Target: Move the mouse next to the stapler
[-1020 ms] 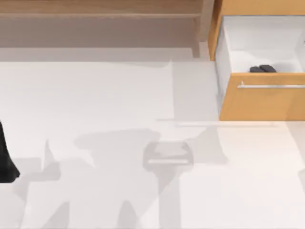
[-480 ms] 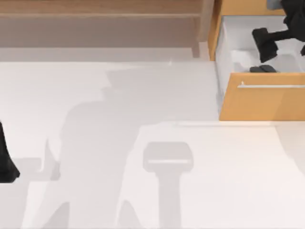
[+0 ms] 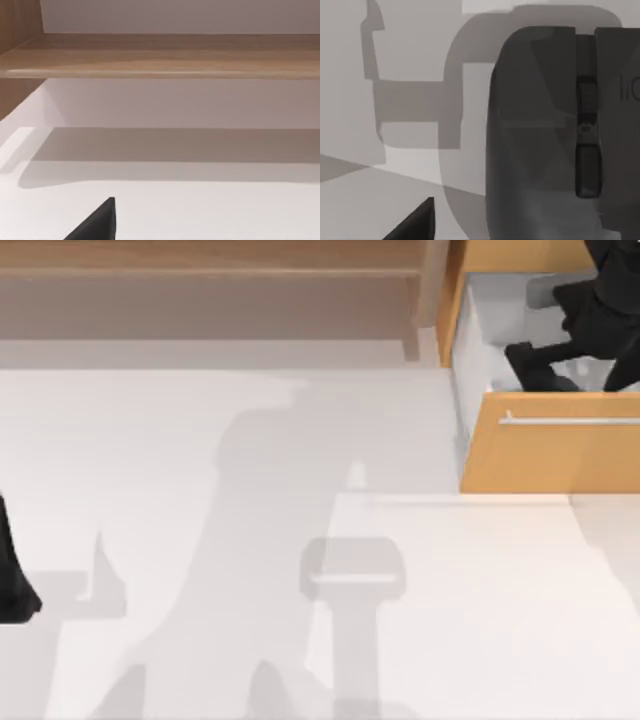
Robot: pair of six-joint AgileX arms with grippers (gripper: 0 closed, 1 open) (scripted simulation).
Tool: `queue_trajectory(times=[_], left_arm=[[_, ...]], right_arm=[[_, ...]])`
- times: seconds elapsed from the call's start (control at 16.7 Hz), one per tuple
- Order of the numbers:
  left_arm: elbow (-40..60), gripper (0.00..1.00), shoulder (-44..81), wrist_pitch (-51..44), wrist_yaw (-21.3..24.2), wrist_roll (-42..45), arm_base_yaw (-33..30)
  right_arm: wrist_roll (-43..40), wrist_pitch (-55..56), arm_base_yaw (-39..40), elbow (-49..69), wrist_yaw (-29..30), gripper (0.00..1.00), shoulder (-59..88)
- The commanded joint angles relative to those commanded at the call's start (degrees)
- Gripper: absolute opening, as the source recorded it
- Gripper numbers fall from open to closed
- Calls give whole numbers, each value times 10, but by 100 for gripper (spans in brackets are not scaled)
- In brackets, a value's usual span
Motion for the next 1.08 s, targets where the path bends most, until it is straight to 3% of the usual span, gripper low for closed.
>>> queue_trajectory(times=[1.08], left_arm=[[0,100,0,0,0,0,0]], right_arm=[[1,26,1,-27,0,100,-1]])
